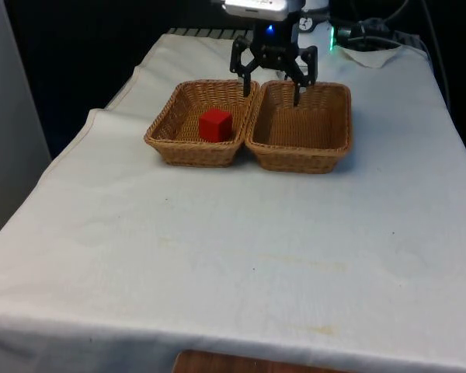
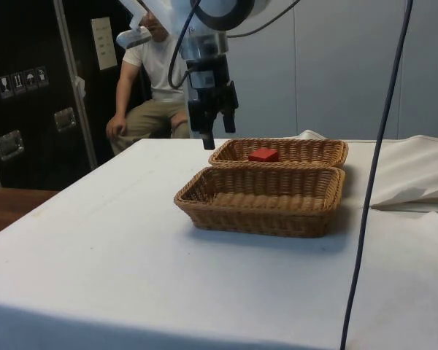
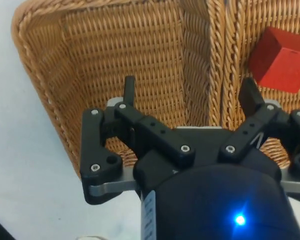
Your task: Pick up the red cube and place it into the right basket.
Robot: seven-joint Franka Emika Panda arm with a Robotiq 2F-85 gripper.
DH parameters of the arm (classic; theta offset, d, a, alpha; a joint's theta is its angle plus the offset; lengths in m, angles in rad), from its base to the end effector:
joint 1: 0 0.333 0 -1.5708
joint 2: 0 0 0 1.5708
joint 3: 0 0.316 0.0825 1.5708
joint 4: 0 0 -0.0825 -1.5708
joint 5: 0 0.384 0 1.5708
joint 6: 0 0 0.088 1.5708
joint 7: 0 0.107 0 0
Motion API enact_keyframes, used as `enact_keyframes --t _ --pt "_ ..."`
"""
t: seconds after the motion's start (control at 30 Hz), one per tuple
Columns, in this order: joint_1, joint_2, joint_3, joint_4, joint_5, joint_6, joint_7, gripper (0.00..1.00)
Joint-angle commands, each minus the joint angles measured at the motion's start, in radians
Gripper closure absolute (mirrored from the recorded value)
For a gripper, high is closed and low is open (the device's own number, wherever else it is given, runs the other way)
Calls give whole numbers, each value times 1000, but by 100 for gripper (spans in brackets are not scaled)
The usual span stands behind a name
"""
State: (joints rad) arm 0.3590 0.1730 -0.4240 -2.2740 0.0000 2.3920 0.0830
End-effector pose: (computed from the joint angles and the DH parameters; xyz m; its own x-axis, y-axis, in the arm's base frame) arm 0.5265 -0.0348 0.2842 0.9889 -0.1445 -0.0338 -0.1417 -0.9872 0.0739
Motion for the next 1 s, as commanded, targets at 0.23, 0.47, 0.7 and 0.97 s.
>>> enact_keyframes --t 0.23,0.47,0.7,0.97 --pt "6 -2 26 19 -65 -17 61 0" --pt "5 -2 49 23 -75 -4 69 0" --pt "0 -5 64 15 -61 38 40 0" --pt "-2 -6 68 5 -46 90 -6 0"
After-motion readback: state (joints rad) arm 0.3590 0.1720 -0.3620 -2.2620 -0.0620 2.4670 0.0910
